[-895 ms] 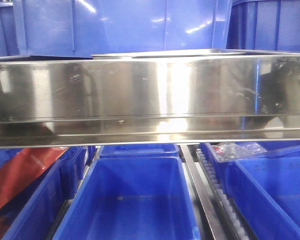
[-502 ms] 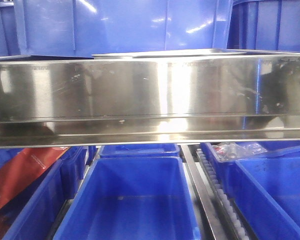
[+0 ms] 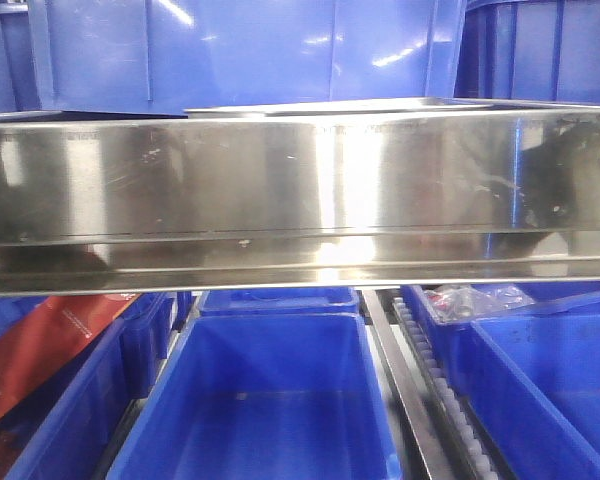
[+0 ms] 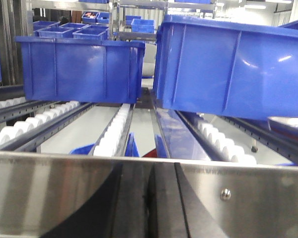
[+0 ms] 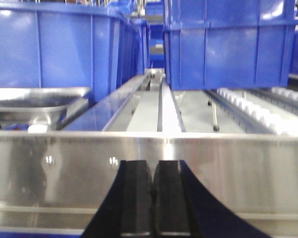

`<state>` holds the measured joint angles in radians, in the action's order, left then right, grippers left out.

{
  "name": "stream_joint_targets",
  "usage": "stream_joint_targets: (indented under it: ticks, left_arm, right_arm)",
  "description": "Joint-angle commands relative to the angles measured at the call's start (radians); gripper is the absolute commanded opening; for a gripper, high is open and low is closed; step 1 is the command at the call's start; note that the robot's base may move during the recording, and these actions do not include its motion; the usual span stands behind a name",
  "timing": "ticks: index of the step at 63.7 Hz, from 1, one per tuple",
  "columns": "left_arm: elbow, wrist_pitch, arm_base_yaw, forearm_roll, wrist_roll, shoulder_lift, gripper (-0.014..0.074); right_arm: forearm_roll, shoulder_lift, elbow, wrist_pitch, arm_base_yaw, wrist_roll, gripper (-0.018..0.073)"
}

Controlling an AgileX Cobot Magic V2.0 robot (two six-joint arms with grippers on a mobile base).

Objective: Stack silver trays without gaps

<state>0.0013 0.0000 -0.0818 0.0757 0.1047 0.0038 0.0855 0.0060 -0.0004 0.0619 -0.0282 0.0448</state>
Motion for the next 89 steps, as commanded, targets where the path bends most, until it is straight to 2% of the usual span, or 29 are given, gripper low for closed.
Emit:
stream_joint_targets:
  ticks: [1, 6, 11, 17, 22, 26, 29, 35, 42, 49, 62, 68, 73, 78, 85, 89]
  left_arm:
    - [-0.001, -0.059, 0.004, -0.005, 0.001, -0.004, -0.0013]
    - [-0.001, -0.104, 0.004, -0.009, 0.003, -0.004, -0.0013]
    - [-0.001, -0.145, 0.004, -0.053, 0.012, -0.004, -0.0013]
    - [-0.034, -0.141, 0.004, -0.100, 0.012, -0.004, -0.0013]
    - [-0.102, -0.076, 0.004, -0.124, 0.022, -0.004, -0.0013]
    - [-0.169, 0.035, 0.004, -0.126, 0.022, -0.004, -0.0013]
    - [-0.235, 0.113, 0.004, -0.119, 0.022, -0.004, -0.0013]
    - [-0.372, 0.306, 0.004, -0.119, -0.019, 0.007, -0.0013]
    - [-0.552, 0.501, 0.004, -0.124, -0.122, 0.102, -0.0013]
    - [-0.725, 0.660, 0.004, -0.165, -0.204, 0.249, -0.0013]
    - [-1.062, 0.906, 0.004, -0.207, -0.213, 0.604, -0.0016]
    - [-1.188, 0.971, 0.004, -0.241, -0.213, 0.748, -0.0016]
    - [-1.270, 0.989, 0.004, -0.303, -0.213, 0.855, -0.0016]
    - [-1.334, 0.996, -0.006, -0.364, -0.213, 0.952, -0.0017]
    - [-1.363, 0.956, -0.103, -0.366, -0.209, 1.054, -0.0017]
    - [-1.363, 0.916, -0.196, -0.316, -0.184, 1.115, -0.0017]
  right_arm:
    - [-0.007, -0.006, 0.000, -0.081, 0.001, 0.000, -0.0079]
    - [-0.007, -0.006, 0.000, -0.119, 0.001, 0.000, -0.0079]
    - [-0.002, -0.006, 0.000, -0.166, 0.001, 0.000, -0.0079]
    - [0.012, -0.006, 0.000, -0.244, 0.001, 0.000, -0.0079]
    - [0.022, -0.006, 0.000, -0.336, 0.001, 0.000, -0.0079]
    - [0.026, -0.006, 0.000, -0.402, 0.001, -0.002, -0.0079]
    - [0.033, -0.006, -0.002, -0.400, 0.001, -0.005, -0.0079]
    - [0.033, -0.006, -0.112, -0.249, 0.001, -0.020, -0.0079]
    - [0.033, -0.006, -0.339, 0.098, 0.001, -0.020, -0.0079]
    - [0.021, 0.042, -0.537, 0.350, 0.001, -0.020, -0.0079]
    - [0.021, 0.339, -0.880, 0.679, 0.001, -0.020, -0.0079]
    - [0.021, 0.505, -1.030, 0.807, 0.001, -0.017, -0.0079]
    - [0.028, 0.653, -1.147, 0.895, 0.001, -0.016, -0.0079]
    - [0.088, 0.785, -1.268, 0.976, 0.001, 0.025, -0.0079]
    - [0.185, 0.959, -1.381, 1.033, 0.001, 0.067, -0.0079]
    - [0.207, 1.035, -1.418, 1.044, 0.001, 0.067, -0.0079]
